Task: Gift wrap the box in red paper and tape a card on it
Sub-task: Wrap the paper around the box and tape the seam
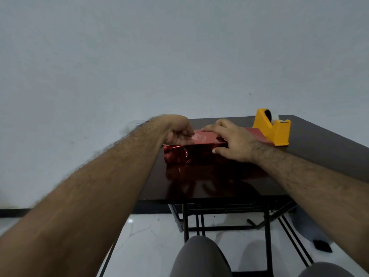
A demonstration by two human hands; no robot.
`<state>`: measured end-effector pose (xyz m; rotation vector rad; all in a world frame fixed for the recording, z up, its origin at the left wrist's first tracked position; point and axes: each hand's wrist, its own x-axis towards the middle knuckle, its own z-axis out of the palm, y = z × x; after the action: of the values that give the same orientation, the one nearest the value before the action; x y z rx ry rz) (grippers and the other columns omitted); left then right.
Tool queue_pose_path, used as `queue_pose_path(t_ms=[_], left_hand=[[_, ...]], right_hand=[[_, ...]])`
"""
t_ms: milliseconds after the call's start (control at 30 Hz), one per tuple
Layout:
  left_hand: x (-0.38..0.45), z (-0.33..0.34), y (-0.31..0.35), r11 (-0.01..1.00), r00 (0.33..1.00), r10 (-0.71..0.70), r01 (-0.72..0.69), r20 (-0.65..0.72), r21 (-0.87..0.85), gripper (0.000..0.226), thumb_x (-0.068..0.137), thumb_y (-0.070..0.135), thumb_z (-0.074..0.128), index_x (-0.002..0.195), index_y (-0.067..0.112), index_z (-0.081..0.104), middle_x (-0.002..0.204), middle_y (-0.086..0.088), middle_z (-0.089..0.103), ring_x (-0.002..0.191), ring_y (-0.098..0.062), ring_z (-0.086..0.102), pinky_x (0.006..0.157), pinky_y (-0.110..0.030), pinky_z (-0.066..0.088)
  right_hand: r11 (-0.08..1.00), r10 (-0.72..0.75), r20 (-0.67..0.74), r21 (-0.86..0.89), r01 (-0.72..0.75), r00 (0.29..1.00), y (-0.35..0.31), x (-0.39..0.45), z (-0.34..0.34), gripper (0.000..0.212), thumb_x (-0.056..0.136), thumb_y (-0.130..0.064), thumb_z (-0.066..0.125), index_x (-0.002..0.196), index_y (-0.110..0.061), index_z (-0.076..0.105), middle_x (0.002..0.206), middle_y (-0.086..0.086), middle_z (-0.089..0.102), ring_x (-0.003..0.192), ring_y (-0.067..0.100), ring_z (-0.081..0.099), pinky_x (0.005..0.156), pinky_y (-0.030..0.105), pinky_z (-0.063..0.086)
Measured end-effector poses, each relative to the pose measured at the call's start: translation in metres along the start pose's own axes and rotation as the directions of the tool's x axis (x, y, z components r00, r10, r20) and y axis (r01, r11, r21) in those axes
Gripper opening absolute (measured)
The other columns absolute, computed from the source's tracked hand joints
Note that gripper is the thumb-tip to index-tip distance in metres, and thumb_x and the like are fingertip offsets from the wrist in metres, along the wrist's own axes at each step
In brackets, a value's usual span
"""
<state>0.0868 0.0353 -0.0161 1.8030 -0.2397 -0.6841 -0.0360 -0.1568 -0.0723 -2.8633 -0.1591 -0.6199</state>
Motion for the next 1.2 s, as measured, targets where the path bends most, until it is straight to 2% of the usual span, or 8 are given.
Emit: queue_pose_path(t_ms=[267, 433, 633, 767, 900, 967, 1067, 1200], left_hand=[[-0.001, 0.004, 0.004, 0.998, 0.998, -0.008, 0.011, -0.061, 0.054, 0.006, 0.102, -0.005, 0.057, 0.096, -0.005, 0.06, 0.056, -0.007, 0.053, 0.064, -0.017, 0.062, 0.082, -0.036, 0.065], [0.002, 0.005, 0.005, 0.994, 0.996, -0.009, 0.019, -0.092, 0.104, 0.005, 0.101, -0.005, 0.058, 0.106, -0.006, 0.06, 0.081, -0.009, 0.056, 0.074, -0.018, 0.067, 0.084, -0.033, 0.064], [0.007, 0.006, 0.004, 0.947, 0.984, 0.059, -0.002, -0.169, 0.32, 0.017, 0.099, -0.005, 0.06, 0.116, -0.003, 0.058, 0.091, -0.012, 0.059, 0.071, -0.016, 0.066, 0.054, -0.024, 0.062], [0.007, 0.01, 0.003, 0.836, 0.968, 0.152, -0.019, -0.198, 0.548, 0.013, 0.1, -0.003, 0.055, 0.112, -0.001, 0.058, 0.085, -0.01, 0.058, 0.062, -0.014, 0.061, 0.068, -0.022, 0.058], [0.0, -0.002, 0.002, 0.682, 0.941, 0.266, -0.03, -0.21, 0.731, 0.015, 0.091, -0.009, 0.051, 0.101, -0.003, 0.062, 0.083, -0.015, 0.067, 0.056, -0.019, 0.068, 0.046, -0.023, 0.054], [-0.004, -0.01, 0.004, 0.642, 0.909, 0.335, -0.027, -0.249, 0.766, 0.004, 0.091, -0.002, 0.062, 0.093, -0.002, 0.064, 0.078, -0.014, 0.069, 0.058, -0.021, 0.07, 0.051, -0.027, 0.056], [0.0, -0.009, 0.003, 0.659, 0.843, 0.493, -0.2, -0.216, 0.725, 0.021, 0.086, 0.018, 0.083, 0.093, 0.001, 0.073, 0.086, -0.01, 0.074, 0.081, -0.024, 0.073, 0.068, -0.031, 0.059], [0.004, 0.002, -0.013, 0.637, 0.87, 0.478, -0.248, -0.122, 0.73, 0.043, 0.078, 0.04, 0.094, 0.093, 0.004, 0.075, 0.09, -0.005, 0.075, 0.082, -0.019, 0.069, 0.074, -0.035, 0.06]], right_hand=[[0.975, -0.057, 0.093, -0.21, 0.075, 0.994, -0.009, 0.005, -0.003, 0.062, 0.096, -0.041, 0.073, 0.149, -0.054, 0.046, 0.145, -0.011, 0.038, 0.123, 0.016, 0.055, 0.106, 0.047, 0.049], [0.973, -0.047, 0.126, -0.22, 0.074, 0.991, -0.014, 0.008, -0.006, 0.054, 0.096, -0.041, 0.072, 0.144, -0.056, 0.052, 0.147, -0.012, 0.039, 0.13, 0.016, 0.052, 0.109, 0.049, 0.046], [0.972, -0.019, 0.143, -0.229, 0.052, 0.989, -0.016, 0.01, -0.007, 0.054, 0.098, -0.041, 0.07, 0.146, -0.055, 0.051, 0.146, -0.012, 0.041, 0.132, 0.014, 0.05, 0.109, 0.048, 0.043], [0.965, -0.013, 0.163, -0.257, 0.055, 0.987, -0.018, 0.009, -0.006, 0.057, 0.098, -0.041, 0.069, 0.149, -0.056, 0.047, 0.147, -0.012, 0.04, 0.134, 0.015, 0.048, 0.11, 0.049, 0.042], [0.959, -0.005, 0.175, -0.277, 0.055, 0.985, -0.018, 0.007, -0.007, 0.062, 0.097, -0.042, 0.07, 0.151, -0.057, 0.044, 0.148, -0.011, 0.04, 0.135, 0.016, 0.048, 0.11, 0.049, 0.043], [0.961, -0.007, 0.172, -0.272, 0.054, 0.985, -0.018, 0.007, -0.007, 0.062, 0.096, -0.043, 0.072, 0.151, -0.056, 0.045, 0.148, -0.011, 0.04, 0.134, 0.016, 0.049, 0.11, 0.048, 0.042], [0.967, -0.006, 0.173, -0.251, 0.05, 0.985, -0.018, 0.007, -0.008, 0.062, 0.095, -0.042, 0.073, 0.15, -0.054, 0.048, 0.148, -0.01, 0.041, 0.133, 0.015, 0.049, 0.11, 0.046, 0.04], [0.978, 0.007, 0.167, -0.208, 0.028, 0.986, -0.016, 0.006, -0.008, 0.06, 0.093, -0.043, 0.075, 0.148, -0.053, 0.051, 0.145, -0.011, 0.043, 0.128, 0.013, 0.051, 0.11, 0.046, 0.039]])
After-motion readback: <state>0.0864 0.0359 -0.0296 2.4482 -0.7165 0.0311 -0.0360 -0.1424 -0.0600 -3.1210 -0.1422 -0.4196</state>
